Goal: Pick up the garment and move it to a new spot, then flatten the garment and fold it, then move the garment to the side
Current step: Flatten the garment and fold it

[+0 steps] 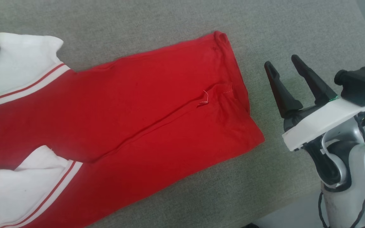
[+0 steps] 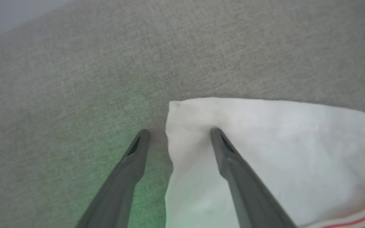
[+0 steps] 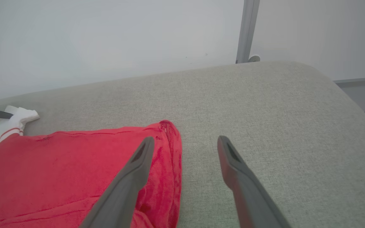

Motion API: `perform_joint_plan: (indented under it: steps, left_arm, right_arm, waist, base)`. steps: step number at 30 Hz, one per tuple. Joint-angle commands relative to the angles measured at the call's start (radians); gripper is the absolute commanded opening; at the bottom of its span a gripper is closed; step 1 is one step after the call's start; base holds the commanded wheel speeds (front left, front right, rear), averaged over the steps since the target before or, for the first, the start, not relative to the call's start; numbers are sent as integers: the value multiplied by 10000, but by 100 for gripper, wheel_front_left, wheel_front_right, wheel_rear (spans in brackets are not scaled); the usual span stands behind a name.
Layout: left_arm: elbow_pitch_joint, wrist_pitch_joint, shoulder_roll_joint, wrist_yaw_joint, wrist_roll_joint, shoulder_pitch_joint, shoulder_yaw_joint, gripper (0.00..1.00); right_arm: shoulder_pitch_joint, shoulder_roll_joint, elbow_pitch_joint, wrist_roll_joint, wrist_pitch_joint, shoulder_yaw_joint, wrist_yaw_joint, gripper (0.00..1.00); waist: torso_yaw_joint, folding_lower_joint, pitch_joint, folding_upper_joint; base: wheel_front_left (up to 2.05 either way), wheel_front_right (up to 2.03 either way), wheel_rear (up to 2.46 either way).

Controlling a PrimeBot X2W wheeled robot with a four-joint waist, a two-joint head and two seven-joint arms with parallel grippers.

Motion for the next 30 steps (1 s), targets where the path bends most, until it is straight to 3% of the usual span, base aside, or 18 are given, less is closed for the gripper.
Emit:
perform_joint_plan:
  steps: [1, 5, 6, 7, 18, 25, 30]
  left_arm:
    - [231, 229, -127, 23, 12, -54, -148, 100]
    - [541, 624, -308, 83, 56, -71, -357, 100]
    - [639, 842, -418, 85, -49, -71, -386, 64]
    - [819, 1086, -577, 212, -179, -75, -396, 0]
    - [1078, 881, -1508, -193, 118, -865, -608, 0]
    - [1556, 427, -2454, -590, 221, -1369, -686, 0]
    - [2047, 138, -2959, -868, 216, -1547, -711, 0]
  right_arm:
    - [-114, -36, 32, 97, 127, -26, -5, 100]
    - [-279, -75, 91, 194, 365, 4, -5, 100]
    - [-329, -112, 120, 196, 469, 16, -5, 100]
    - [-415, -109, 210, 311, 669, 8, -5, 100]
    - [-1962, -585, 1194, 670, 1794, 142, -5, 100]
    - [-3424, -893, 2853, 736, 2710, 425, -3, 100]
    - [-4043, -1051, 4316, 723, 4042, 925, -3, 100]
  waist:
    - [-46, 0, 138, 0]
    - [-10, 0, 260, 0]
    - [14, 0, 298, 0]
    - [81, 0, 361, 0]
    - [803, 0, 713, 0]
    - [1536, 0, 896, 0]
    - [1941, 0, 950, 0]
  base:
    - [0, 0, 0]
    - [0, 0, 0]
    - [0, 0, 0]
    - [0, 0, 0]
    - [0, 0, 0]
    - [0, 0, 0]
    - [0, 0, 0]
